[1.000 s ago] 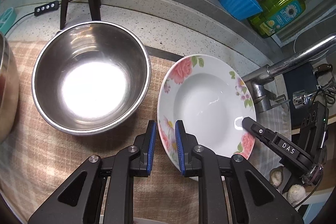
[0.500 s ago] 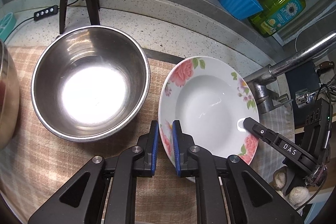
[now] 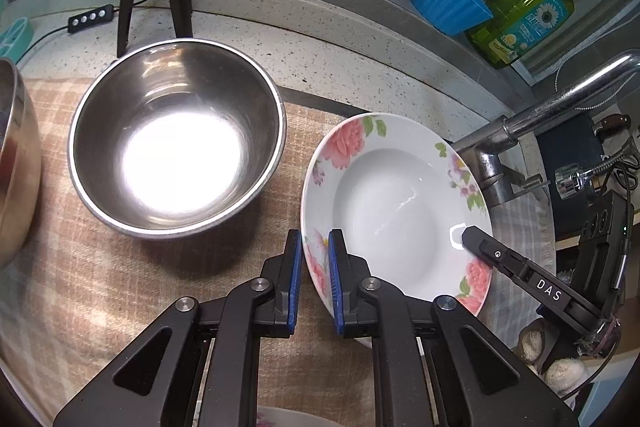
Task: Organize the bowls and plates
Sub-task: 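Close both tools on the rim of the rose-pattern white plate, then carry the rose-pattern plate with both tools onto the small-pink-flower plate, then open both tools to release the stacked rose-pattern plate, then move both tools to the grey-leaf white plate and close on its rim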
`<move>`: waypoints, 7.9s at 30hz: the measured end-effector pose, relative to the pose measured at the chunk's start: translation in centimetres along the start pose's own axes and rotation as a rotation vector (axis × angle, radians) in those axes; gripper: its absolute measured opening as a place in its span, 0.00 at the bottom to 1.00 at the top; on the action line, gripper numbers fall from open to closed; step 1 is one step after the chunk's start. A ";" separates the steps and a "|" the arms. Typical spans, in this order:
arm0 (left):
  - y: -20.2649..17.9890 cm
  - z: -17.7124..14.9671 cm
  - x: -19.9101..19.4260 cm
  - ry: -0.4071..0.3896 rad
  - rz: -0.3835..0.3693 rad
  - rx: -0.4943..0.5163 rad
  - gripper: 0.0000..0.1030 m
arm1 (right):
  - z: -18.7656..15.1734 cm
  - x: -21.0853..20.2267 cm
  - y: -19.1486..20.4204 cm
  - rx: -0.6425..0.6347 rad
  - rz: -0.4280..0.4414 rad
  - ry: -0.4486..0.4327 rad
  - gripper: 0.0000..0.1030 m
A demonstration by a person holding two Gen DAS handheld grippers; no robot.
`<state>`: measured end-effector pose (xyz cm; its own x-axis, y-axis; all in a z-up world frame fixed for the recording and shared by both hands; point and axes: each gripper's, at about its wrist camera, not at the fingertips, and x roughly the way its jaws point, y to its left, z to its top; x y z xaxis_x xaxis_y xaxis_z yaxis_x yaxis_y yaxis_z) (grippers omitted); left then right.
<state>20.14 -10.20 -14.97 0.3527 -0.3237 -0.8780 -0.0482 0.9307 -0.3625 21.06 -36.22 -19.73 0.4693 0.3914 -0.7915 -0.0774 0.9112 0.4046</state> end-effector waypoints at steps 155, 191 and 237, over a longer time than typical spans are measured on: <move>17.8 -18.7 -20.3 -0.217 0.155 -0.242 0.10 | -18.3 -7.0 19.8 -0.473 0.046 -0.027 0.36; 31.2 -21.5 -21.2 -0.185 0.293 -0.438 0.15 | -22.4 4.3 34.4 -0.621 0.115 0.263 0.25; 31.0 -20.7 -20.0 -0.150 0.241 -0.436 0.07 | -23.2 6.4 34.6 -0.598 0.087 0.334 0.05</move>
<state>-7.76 21.58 -15.14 0.4122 -0.0515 -0.9096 -0.5181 0.8080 -0.2805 0.95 0.83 -21.44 0.1511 0.3975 -0.9051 -0.6197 0.7514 0.2266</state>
